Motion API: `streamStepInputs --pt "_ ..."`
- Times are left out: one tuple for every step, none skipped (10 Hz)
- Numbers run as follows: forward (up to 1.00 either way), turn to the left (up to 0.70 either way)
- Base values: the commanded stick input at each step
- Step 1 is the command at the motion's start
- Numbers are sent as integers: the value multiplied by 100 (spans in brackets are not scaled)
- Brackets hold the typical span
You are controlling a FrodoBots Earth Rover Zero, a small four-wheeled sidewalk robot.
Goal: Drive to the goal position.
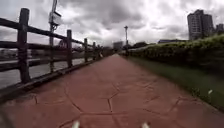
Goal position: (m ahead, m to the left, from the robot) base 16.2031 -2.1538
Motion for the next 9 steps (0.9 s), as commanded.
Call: streamStepInputs --pt "0 0" --pt "0 0" --pt "0 0" --pt "0 0" --pt "0 0" --pt "0 0" --pt "38 0" --pt "60 0" --pt "65 0"
